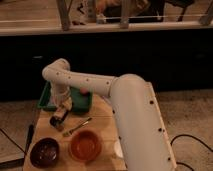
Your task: Place eraser in metal cup
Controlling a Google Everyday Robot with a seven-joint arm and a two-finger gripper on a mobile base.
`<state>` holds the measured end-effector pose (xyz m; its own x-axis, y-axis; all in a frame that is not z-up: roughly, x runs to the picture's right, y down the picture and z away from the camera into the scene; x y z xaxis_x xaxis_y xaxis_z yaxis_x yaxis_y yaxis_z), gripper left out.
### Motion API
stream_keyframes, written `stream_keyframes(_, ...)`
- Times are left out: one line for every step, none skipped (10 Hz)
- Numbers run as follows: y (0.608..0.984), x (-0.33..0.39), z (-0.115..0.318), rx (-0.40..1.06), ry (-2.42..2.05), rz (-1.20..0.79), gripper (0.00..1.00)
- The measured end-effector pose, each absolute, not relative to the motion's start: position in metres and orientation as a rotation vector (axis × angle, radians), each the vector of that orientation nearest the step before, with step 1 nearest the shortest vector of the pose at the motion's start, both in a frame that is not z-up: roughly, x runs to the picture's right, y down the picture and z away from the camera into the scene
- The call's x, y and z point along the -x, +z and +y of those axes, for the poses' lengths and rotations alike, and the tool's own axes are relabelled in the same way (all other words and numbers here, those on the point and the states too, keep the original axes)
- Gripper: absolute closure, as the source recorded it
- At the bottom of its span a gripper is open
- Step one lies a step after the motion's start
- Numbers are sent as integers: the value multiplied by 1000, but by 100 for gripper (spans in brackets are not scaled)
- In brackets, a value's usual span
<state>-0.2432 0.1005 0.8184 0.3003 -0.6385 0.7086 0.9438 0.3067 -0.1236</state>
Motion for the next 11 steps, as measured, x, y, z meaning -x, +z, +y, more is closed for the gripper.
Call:
stream_keyframes(819,244,101,597,-1134,-611,97)
stream_keyframes(819,245,102,598,-1133,-613,97)
stream_keyframes(820,245,103,601,-1131,-615,97)
stream_keyframes(820,246,103,603,-1130,-618,97)
stream_keyframes(820,247,104,606,-1130,-619,97)
stream_keyframes(820,247,104,608,-1130,-621,97)
stream_keyframes(820,249,105,610,-1130,-624,97)
stream_keyframes(820,249,105,611,-1129,-626,97)
stream_keyframes(820,250,106,612,-1129,-629,97)
stream_keyframes(820,251,106,614,-1128,-631,97)
stream_keyframes(820,251,107,617,-1127,-633,97)
